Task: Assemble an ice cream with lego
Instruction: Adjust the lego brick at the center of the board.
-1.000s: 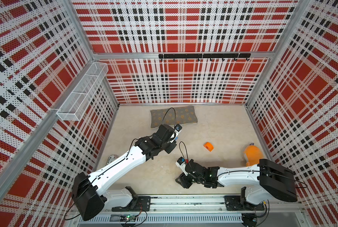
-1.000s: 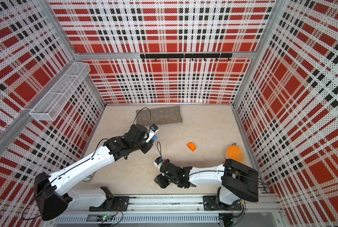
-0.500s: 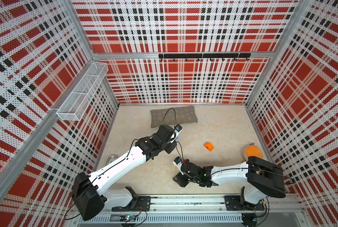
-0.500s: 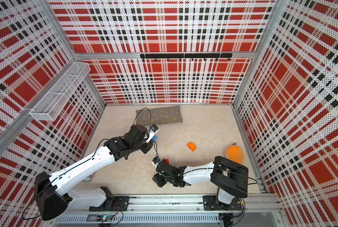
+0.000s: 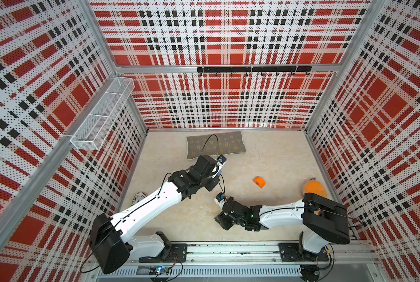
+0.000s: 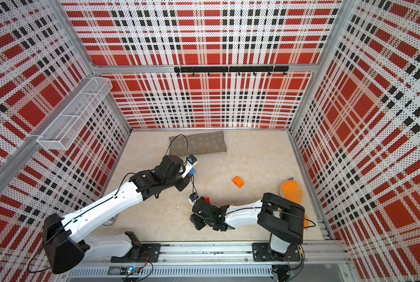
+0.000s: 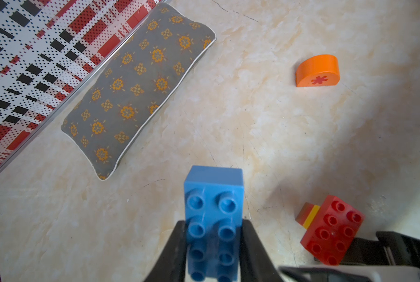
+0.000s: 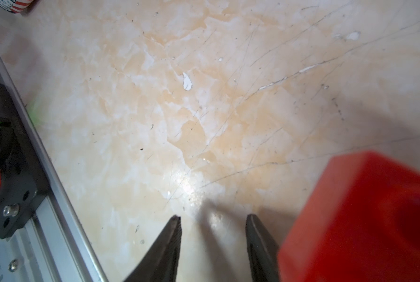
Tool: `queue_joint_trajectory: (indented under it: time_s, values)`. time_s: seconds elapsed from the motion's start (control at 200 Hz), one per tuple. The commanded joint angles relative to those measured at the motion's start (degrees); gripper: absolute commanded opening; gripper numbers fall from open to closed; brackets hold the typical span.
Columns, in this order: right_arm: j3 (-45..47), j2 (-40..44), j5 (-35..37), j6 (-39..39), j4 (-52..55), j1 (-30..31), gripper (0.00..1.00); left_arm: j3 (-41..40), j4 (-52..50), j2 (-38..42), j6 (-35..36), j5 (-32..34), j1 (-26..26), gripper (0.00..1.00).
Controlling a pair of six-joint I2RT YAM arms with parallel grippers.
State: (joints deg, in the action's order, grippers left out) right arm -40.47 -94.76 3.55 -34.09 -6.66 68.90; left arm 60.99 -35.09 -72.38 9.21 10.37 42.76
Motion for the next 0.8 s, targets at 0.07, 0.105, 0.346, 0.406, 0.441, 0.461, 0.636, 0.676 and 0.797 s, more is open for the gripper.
queue_joint_trajectory:
  time_s: [0.07, 0.105, 0.346, 0.406, 0.441, 0.461, 0.636, 0.676, 0.797]
  values:
    - [-0.33, -0.54, 2.49, -0.59, 0.94, -0.87, 0.48, -0.84, 1.36, 0.68, -0.15, -1.06, -0.22, 0.07]
    - [-0.27, -0.51, 2.64, -0.7, 0.94, -1.04, 0.48, -0.81, 1.43, 0.66, -0.13, -1.07, -0.16, 0.07]
    - [0.13, -0.47, 3.69, -0.81, 1.12, -1.91, 0.48, -1.01, 1.52, 0.66, -0.13, -1.29, 0.21, 0.07]
    - [0.3, -0.32, 3.97, -0.81, 1.21, -2.1, 0.48, -1.07, 1.52, 0.66, -0.08, -1.19, 0.3, 0.07]
    - [0.38, -0.25, 4.01, -0.81, 1.12, -2.26, 0.48, -1.05, 1.52, 0.64, -0.14, -1.16, 0.3, 0.07]
    - [0.46, -0.28, 4.0, -0.87, 1.12, -2.3, 0.48, -1.08, 1.52, 0.68, -0.11, -1.2, 0.38, 0.07]
    - [0.83, -0.28, 4.18, -1.07, 0.94, -2.7, 0.48, -1.22, 1.52, 0.75, -0.12, -1.15, 0.57, 0.07]
    - [0.9, -0.25, 4.17, -1.07, 0.94, -2.72, 0.48, -1.29, 1.52, 0.75, -0.14, -1.21, 0.65, 0.07]
    - [1.14, -0.12, 4.17, -1.25, 0.88, -2.99, 0.48, -1.25, 1.52, 0.73, -0.14, -1.16, 0.74, 0.07]
